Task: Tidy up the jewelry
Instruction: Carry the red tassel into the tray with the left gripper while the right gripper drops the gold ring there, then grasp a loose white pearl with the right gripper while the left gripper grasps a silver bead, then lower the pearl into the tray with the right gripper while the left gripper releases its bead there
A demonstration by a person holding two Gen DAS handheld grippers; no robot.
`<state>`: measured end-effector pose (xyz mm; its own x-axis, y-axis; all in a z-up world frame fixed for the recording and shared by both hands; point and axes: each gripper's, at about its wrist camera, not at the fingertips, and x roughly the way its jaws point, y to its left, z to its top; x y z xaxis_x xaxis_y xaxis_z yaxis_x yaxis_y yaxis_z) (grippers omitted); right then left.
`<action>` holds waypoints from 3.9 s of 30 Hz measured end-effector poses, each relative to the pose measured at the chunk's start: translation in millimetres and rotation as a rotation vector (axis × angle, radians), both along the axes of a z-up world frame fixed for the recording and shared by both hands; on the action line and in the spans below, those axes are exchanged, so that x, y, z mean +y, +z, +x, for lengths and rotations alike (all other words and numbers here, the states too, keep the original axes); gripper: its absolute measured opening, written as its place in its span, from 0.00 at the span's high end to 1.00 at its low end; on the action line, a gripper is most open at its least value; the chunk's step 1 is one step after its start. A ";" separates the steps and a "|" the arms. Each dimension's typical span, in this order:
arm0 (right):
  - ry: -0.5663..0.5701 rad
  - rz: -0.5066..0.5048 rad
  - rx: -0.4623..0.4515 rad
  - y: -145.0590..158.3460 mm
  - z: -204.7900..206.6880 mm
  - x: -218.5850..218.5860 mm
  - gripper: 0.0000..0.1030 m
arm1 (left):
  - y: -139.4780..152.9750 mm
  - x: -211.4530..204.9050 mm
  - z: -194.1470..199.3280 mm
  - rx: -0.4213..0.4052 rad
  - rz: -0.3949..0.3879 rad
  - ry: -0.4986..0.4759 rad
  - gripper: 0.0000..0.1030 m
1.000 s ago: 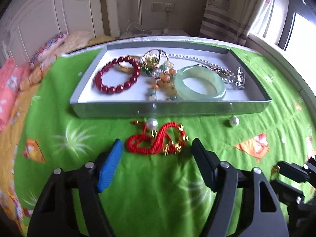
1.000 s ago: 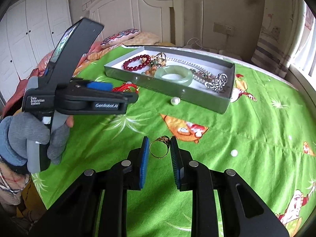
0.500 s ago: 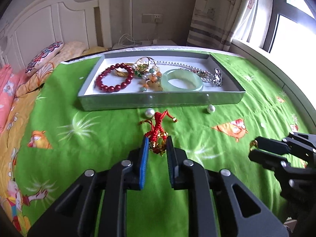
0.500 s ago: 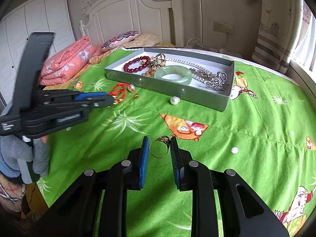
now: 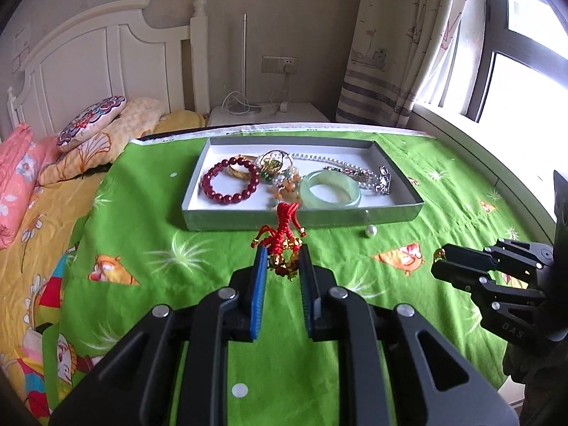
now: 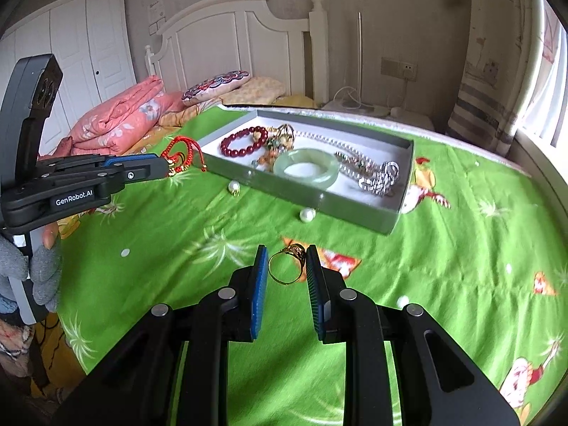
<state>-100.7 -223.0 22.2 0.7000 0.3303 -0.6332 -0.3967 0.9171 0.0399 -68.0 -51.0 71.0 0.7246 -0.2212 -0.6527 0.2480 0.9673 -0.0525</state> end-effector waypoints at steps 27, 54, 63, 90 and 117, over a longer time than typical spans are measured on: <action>-0.055 -0.005 0.044 -13.4 145.5 -11.8 0.78 | -19.5 -86.4 196.8 0.152 0.031 -0.071 0.83; -0.106 0.128 0.004 7.5 96.0 -34.1 0.50 | -57.0 36.4 43.5 0.141 -0.136 0.233 0.05; -0.035 -0.026 0.123 -25.7 80.5 9.2 0.52 | -62.1 36.2 45.5 0.173 -0.151 0.216 0.04; -0.079 0.056 0.097 -22.3 64.5 -2.1 0.84 | -56.8 6.3 51.0 0.164 -0.053 0.133 0.05; -0.081 0.155 0.091 -17.0 60.5 -18.8 0.84 | -61.1 -38.7 74.0 0.120 0.022 0.027 0.86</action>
